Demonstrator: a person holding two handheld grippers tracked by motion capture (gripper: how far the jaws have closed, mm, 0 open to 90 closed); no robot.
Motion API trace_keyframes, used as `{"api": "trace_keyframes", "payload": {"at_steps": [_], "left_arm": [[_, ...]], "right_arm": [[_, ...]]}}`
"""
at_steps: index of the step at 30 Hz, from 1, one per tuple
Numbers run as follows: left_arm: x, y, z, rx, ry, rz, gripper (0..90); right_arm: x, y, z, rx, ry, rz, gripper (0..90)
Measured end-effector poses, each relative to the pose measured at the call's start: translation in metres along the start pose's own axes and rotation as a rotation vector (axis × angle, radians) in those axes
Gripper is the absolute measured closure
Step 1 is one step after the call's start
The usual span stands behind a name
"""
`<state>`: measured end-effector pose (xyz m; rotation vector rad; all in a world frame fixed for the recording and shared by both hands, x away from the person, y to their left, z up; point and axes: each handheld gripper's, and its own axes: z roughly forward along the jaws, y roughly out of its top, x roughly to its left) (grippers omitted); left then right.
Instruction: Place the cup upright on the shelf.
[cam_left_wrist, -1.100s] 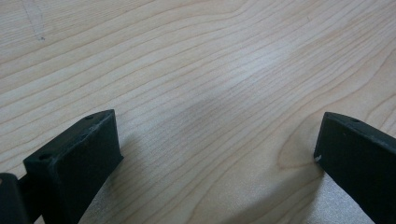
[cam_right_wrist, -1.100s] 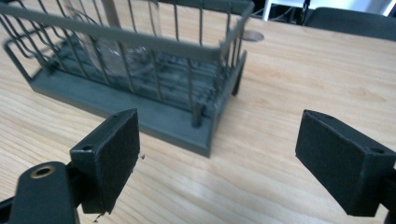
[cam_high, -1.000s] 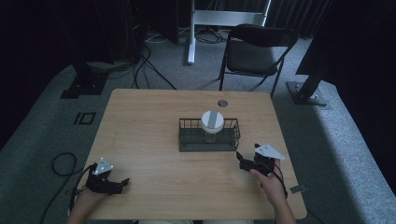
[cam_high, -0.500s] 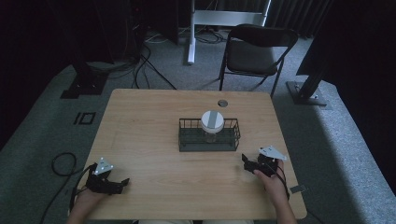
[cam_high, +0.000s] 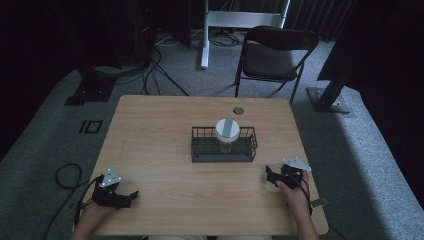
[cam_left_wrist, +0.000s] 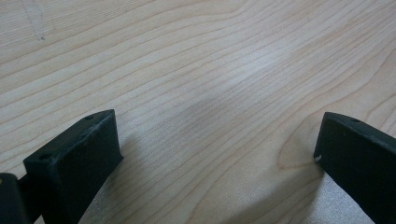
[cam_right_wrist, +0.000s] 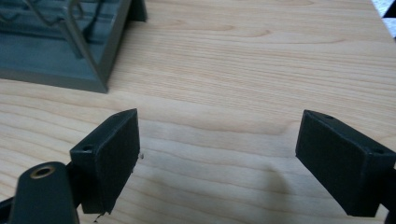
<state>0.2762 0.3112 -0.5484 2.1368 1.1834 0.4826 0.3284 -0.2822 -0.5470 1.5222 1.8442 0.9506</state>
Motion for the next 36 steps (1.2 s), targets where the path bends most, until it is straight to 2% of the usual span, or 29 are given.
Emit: {"api": "trace_keyframes", "payload": {"at_steps": [5, 11, 13, 14, 16, 19, 36], "left_arm": [[0.0000, 0.0000, 0.0000, 0.000, 0.000, 0.000, 0.5], [0.0000, 0.0000, 0.0000, 0.000, 0.000, 0.001, 0.5], [0.0000, 0.0000, 0.0000, 0.000, 0.000, 0.001, 0.5], [0.0000, 0.0000, 0.0000, 0.000, 0.000, 0.001, 0.5], [0.0000, 0.0000, 0.0000, 0.000, 0.000, 0.000, 0.5], [0.0000, 0.0000, 0.0000, 0.000, 0.000, 0.000, 0.5], [0.0000, 0.0000, 0.0000, 0.000, 0.000, 0.001, 0.5]], "right_arm": [[-0.0018, -0.0005, 0.0004, 0.019, -0.017, -0.003, 13.3], [-0.0040, -0.0011, 0.0012, 0.054, -0.084, 0.026, 13.1], [-0.0038, -0.0013, 0.0023, 0.083, -0.093, 0.023, 13.1], [-0.0037, -0.0015, 0.0034, 0.106, -0.094, 0.016, 13.2], [-0.0042, -0.0014, 0.0041, 0.114, -0.089, 0.020, 13.2], [-0.0073, -0.0011, 0.0051, 0.124, -0.061, 0.049, 12.8], [-0.0068, -0.0008, 0.0054, 0.127, -0.058, 0.046, 12.3]]}}
